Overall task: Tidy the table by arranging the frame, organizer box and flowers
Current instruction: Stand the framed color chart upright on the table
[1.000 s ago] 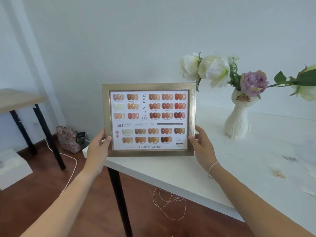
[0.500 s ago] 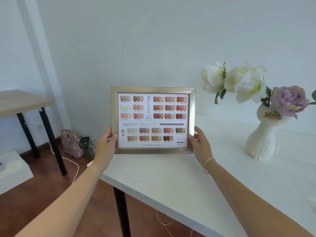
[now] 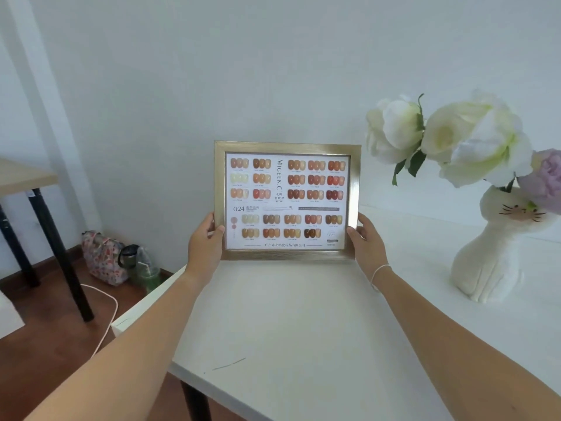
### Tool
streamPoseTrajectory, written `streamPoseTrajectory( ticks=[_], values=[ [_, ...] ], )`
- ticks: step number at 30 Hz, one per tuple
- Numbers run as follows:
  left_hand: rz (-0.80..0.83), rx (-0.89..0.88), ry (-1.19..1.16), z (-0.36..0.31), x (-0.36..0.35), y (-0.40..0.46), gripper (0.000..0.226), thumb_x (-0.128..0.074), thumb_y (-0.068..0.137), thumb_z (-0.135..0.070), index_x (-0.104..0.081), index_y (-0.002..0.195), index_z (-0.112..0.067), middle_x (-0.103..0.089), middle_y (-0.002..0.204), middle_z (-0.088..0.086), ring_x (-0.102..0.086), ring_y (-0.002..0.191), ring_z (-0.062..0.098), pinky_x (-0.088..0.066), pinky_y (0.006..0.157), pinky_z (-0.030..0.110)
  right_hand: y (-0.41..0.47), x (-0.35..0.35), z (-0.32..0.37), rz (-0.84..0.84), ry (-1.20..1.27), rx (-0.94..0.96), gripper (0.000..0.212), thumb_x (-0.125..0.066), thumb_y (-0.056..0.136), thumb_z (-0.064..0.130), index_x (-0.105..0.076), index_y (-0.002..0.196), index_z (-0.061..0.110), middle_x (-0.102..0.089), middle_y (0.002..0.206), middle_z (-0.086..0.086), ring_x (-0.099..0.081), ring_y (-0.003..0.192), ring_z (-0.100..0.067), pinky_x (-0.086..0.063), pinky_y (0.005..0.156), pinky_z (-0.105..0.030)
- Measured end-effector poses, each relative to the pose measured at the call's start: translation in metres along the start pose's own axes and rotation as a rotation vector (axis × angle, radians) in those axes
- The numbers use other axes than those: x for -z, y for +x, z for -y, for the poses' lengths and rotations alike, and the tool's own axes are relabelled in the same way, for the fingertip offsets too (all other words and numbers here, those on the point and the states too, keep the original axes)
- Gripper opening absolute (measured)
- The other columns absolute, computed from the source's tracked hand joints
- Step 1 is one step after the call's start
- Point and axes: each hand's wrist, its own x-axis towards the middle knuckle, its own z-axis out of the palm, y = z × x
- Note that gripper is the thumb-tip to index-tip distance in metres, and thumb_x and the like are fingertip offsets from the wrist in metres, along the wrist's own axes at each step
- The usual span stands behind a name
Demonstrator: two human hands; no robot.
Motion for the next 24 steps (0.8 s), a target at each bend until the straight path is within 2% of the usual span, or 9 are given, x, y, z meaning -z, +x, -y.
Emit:
streamPoseTrajectory(
  ticks=[3,6,9,12,15,20,24],
  values=[
    [0.005,-0.003,-0.018,0.003,-0.014,0.013,0.03,-0.038,0.095,-0.01,-0.056,0.117,-0.021,-0.065,0.103,-0.01,-0.06,0.092,0.006,-0.047,0.058,0.003,0.014,0.004,-0.006,-0.027,-0.015,-0.005,0.039,-0.043,0.094,0.023,-0.041,0.131,0.033,-0.06,0.108,-0.004,-0.056,0.1,-0.019,-0.045,0.081,-0.025],
    [0.019,-0.015,-0.017,0.005,-0.028,0.023,0.031,-0.038,0.093,-0.007,-0.058,0.112,-0.021,-0.065,0.099,-0.013,-0.059,0.089,0.003,-0.044,0.059,0.003,0.025,0.011,-0.01,-0.05,-0.027,-0.003,0.039,-0.042,0.094,0.024,-0.04,0.133,0.032,-0.059,0.108,-0.001,-0.055,0.101,-0.017,-0.044,0.073,-0.019],
    [0.033,-0.015,-0.031,0.007,-0.042,0.029,0.032,-0.038,0.093,-0.007,-0.058,0.112,-0.024,-0.065,0.098,-0.016,-0.06,0.087,0.001,-0.044,0.058,0.003,0.033,0.019,-0.014,-0.076,-0.036,-0.004,0.038,-0.042,0.094,0.024,-0.042,0.132,0.032,-0.058,0.106,0.002,-0.054,0.099,-0.015,-0.044,0.08,-0.023],
    [0.05,-0.022,-0.02,0.009,-0.055,0.032,0.032,-0.038,0.093,-0.006,-0.058,0.111,-0.023,-0.064,0.099,-0.015,-0.058,0.088,0.001,-0.043,0.057,0.002,0.038,0.027,-0.02,-0.092,-0.041,-0.007,0.038,-0.042,0.094,0.023,-0.043,0.131,0.034,-0.057,0.108,0.003,-0.053,0.1,-0.013,-0.041,0.079,-0.02],
    [0.06,-0.037,-0.003,0.011,-0.063,0.036,0.03,-0.038,0.092,-0.005,-0.058,0.106,-0.022,-0.063,0.097,-0.014,-0.056,0.085,0.002,-0.042,0.06,0.001,0.041,0.033,-0.026,-0.105,-0.034,-0.012,0.038,-0.043,0.094,0.023,-0.043,0.13,0.034,-0.057,0.109,0.001,-0.052,0.102,-0.013,-0.039,0.083,-0.022],
    [0.081,-0.043,-0.003,0.014,-0.072,0.04,0.031,-0.037,0.093,-0.006,-0.058,0.106,-0.025,-0.064,0.102,-0.013,-0.056,0.089,0.001,-0.044,0.065,0.003,0.045,0.038,-0.028,-0.134,-0.053,0.001,0.038,-0.044,0.094,0.023,-0.045,0.13,0.033,-0.055,0.095,0.006,-0.052,0.087,-0.004,-0.037,0.066,-0.01],
    [0.098,-0.04,-0.002,0.015,-0.081,0.042,0.033,-0.037,0.093,-0.007,-0.058,0.113,-0.022,-0.065,0.108,-0.01,-0.057,0.094,0.005,-0.045,0.07,0.011,0.047,0.044,-0.031,-0.163,-0.043,0.005,0.038,-0.043,0.094,0.021,-0.045,0.13,0.032,-0.054,0.099,0.005,-0.05,0.086,-0.002,-0.037,0.066,-0.01]
  ],
)
